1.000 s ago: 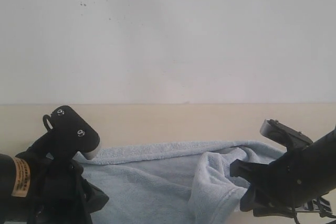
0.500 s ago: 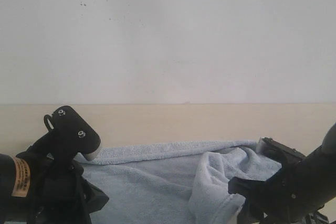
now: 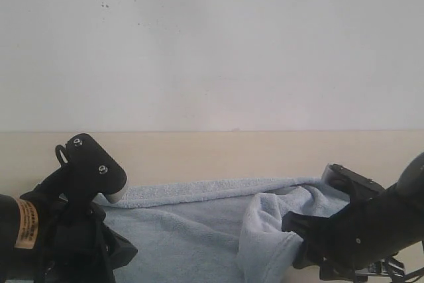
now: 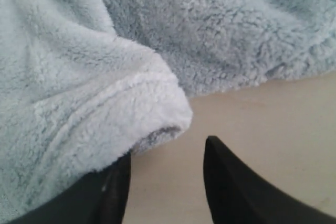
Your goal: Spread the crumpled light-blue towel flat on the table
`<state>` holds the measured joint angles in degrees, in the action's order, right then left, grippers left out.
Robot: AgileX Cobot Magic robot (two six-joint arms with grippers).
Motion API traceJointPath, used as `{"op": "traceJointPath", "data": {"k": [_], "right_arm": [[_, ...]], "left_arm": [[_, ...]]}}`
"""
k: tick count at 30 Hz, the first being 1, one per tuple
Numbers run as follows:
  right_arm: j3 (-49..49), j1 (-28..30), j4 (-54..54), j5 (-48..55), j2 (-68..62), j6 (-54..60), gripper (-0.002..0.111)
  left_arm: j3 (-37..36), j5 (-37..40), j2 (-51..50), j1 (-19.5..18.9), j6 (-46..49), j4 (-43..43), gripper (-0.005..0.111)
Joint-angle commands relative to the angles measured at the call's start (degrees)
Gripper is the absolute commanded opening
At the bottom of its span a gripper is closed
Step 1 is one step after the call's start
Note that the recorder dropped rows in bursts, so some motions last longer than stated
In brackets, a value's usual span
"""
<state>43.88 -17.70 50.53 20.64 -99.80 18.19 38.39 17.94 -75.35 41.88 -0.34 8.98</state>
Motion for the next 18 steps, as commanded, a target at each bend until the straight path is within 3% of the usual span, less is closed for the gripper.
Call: {"op": "traceJointPath", "data": {"k": [1, 18], "right_arm": [[1.5, -2.8, 3.0, -0.4, -0.8, 2.4, 0.043], [4.2, -4.3, 7.5, 0.6, -0.8, 1.1, 0.043]], "left_arm": [[-0.3, -0.2, -0.1, 0.0, 0.3, -0.4, 0.004], [-0.3, -0.2, -0.1, 0.0, 0.3, -0.4, 0.004]]}}
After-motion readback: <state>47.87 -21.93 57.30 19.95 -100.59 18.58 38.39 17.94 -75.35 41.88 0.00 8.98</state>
